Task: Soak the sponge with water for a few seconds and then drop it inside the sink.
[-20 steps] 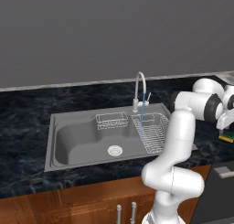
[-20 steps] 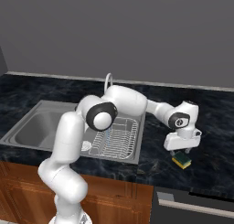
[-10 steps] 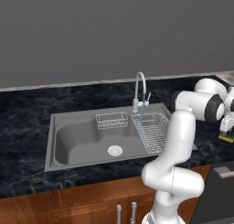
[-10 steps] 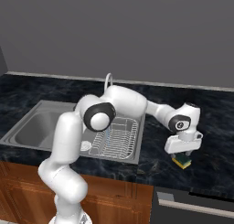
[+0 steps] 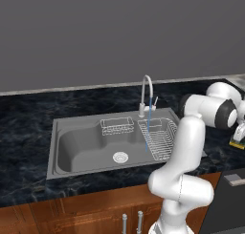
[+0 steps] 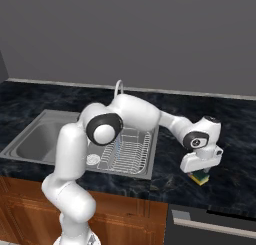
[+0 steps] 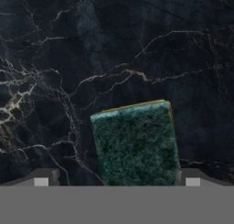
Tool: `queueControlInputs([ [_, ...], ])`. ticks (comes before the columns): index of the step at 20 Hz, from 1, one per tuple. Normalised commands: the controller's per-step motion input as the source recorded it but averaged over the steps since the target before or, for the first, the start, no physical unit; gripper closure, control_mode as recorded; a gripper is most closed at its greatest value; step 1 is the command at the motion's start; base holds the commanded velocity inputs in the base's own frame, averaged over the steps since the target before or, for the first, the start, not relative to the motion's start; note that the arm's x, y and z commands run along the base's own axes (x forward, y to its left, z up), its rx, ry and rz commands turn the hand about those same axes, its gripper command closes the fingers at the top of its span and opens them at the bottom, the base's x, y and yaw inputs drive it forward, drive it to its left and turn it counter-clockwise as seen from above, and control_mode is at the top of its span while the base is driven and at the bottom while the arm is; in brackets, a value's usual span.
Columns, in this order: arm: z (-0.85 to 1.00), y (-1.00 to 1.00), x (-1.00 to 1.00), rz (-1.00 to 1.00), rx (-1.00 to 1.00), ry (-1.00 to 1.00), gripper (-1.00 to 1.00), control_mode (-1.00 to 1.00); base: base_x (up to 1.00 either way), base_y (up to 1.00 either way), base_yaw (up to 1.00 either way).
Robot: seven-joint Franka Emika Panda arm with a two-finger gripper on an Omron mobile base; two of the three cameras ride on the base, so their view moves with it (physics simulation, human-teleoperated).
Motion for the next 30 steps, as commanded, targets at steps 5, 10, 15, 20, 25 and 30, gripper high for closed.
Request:
queueControlInputs([
  [5,0.0,0.08,0.0,0.0,0.0,-0.08,-1.0,-1.0,0.0,0.0,0.0],
  [10,0.0,0.12,0.0,0.0,0.0,-0.03,-1.0,-1.0,0.0,0.0,0.0],
  [15,0.0,0.06,0.0,0.0,0.0,0.0,-1.0,-1.0,0.0,0.0,0.0],
  [20,0.0,0.0,0.0,0.0,0.0,0.0,-1.0,-1.0,0.0,0.0,0.0],
  [25,0.0,0.0,0.0,0.0,0.0,0.0,-1.0,-1.0,0.0,0.0,0.0],
  [30,0.1,0.0,0.0,0.0,0.0,-0.03,-1.0,-1.0,0.0,0.0,0.0],
])
